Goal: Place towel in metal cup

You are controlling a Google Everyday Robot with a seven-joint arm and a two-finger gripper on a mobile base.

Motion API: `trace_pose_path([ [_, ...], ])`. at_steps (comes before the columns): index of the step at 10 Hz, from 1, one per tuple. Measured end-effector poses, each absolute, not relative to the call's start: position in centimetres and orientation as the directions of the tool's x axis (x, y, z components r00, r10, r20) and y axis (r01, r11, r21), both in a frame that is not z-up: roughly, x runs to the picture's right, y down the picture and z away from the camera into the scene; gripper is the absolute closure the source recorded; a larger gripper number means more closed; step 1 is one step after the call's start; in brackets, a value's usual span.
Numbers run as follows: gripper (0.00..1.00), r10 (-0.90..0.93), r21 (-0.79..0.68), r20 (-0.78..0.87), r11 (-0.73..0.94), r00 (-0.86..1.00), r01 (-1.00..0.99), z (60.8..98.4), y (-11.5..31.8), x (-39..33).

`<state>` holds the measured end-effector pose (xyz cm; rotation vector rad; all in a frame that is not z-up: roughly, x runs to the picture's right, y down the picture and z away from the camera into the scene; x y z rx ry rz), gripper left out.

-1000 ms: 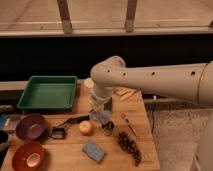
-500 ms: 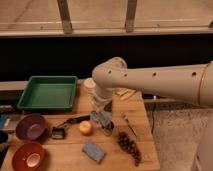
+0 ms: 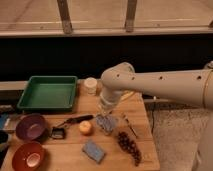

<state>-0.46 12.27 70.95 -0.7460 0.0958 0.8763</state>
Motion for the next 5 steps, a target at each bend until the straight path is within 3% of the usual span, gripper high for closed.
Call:
trace_pose_path([
  [5, 1.00, 0.631, -0.578, -0.434, 0.352, 0.643, -0.736, 73.3, 15.1, -0.2],
])
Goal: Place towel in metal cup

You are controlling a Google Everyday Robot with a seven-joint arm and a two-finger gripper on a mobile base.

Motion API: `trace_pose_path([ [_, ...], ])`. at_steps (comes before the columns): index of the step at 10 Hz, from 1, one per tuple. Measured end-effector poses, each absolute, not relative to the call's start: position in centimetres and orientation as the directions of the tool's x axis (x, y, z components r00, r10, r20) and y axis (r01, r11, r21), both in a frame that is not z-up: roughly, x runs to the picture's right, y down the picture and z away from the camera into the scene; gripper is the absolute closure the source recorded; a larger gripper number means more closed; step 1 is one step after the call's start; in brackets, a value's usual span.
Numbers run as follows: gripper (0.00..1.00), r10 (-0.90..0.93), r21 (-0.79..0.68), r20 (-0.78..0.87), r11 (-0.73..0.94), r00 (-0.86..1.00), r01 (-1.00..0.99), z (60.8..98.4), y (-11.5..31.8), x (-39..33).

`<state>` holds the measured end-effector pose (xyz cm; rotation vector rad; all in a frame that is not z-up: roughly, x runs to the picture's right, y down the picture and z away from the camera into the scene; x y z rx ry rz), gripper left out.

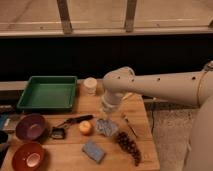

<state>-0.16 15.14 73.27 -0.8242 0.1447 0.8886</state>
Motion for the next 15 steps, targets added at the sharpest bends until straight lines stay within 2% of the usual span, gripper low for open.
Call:
trace_pose_path([
  [4, 1.00, 0.621, -0.585, -0.487, 0.291, 0.614, -0.757, 76.0, 16.8, 0.7],
  [11, 1.00, 0.673, -0.526, -0.479, 0.294, 0.564, -0.798, 73.4, 12.5, 3.3],
  [15, 1.00, 0.637, -0.547, -0.520, 0.264, 0.570, -0.794, 76.6, 15.0, 2.6],
])
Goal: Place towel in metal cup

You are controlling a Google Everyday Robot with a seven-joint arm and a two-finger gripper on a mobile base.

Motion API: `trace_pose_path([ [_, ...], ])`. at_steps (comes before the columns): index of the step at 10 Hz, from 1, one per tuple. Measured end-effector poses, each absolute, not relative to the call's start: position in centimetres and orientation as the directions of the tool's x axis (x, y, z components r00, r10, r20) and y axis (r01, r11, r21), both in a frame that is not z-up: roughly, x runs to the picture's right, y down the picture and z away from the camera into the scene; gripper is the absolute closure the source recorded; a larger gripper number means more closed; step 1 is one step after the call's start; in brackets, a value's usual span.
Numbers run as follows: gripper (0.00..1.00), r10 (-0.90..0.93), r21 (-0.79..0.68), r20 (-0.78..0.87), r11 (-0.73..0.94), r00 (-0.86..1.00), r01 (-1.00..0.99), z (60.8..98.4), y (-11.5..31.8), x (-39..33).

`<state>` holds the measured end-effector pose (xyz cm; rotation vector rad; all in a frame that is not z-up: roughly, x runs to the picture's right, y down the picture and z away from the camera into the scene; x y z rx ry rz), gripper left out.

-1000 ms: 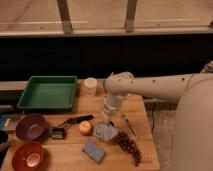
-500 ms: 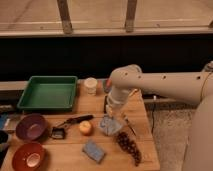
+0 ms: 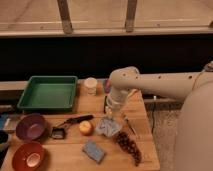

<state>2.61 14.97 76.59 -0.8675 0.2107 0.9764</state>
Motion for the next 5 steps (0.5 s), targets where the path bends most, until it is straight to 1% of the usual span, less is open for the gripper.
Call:
trace_pose_path([
  [1, 0.98, 0.630, -0.553, -0.526, 0.257, 0.571, -0.792, 77.25, 15.40, 2.29],
  [2, 0.90, 0.622, -0.559, -0.533, 0.249, 0.573, -0.791, 77.56, 15.75, 2.12],
  [3, 0.79, 0.620, -0.560, -0.537, 0.245, 0.572, -0.791, 77.70, 15.89, 2.11],
  [4, 0.71, 0.622, -0.559, -0.536, 0.246, 0.571, -0.792, 77.57, 15.78, 2.20],
  [5, 0.59, 0.629, -0.552, -0.530, 0.254, 0.569, -0.794, 77.13, 15.28, 2.43],
])
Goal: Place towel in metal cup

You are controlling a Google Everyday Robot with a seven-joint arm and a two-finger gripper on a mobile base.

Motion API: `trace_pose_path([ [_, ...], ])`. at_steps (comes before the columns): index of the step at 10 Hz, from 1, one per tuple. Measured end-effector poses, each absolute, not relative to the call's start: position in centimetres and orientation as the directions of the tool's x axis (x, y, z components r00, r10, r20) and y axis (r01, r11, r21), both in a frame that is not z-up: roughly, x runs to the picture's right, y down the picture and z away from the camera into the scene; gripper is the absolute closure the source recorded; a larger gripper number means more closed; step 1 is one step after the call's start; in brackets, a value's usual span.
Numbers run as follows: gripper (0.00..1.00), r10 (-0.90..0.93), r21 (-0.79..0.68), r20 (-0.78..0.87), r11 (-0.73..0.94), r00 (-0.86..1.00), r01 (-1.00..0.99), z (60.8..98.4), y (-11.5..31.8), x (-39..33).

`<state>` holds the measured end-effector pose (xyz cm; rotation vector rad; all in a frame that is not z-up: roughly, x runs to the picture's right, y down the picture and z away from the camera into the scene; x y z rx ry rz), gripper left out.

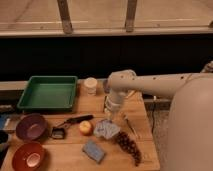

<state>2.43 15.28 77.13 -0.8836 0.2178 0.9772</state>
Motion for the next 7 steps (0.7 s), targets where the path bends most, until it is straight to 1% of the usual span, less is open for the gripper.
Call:
trace_pose_path([
  [1, 0.51, 0.635, -0.543, -0.528, 0.258, 0.564, -0.799, 76.8, 14.9, 2.6],
  [4, 0.22, 0.653, -0.522, -0.517, 0.272, 0.554, -0.808, 76.3, 13.8, 2.8],
  [5, 0.20, 0.653, -0.520, -0.518, 0.272, 0.552, -0.810, 76.3, 13.8, 2.9],
  [7, 0.20, 0.654, -0.520, -0.516, 0.274, 0.554, -0.809, 76.5, 13.7, 2.9],
])
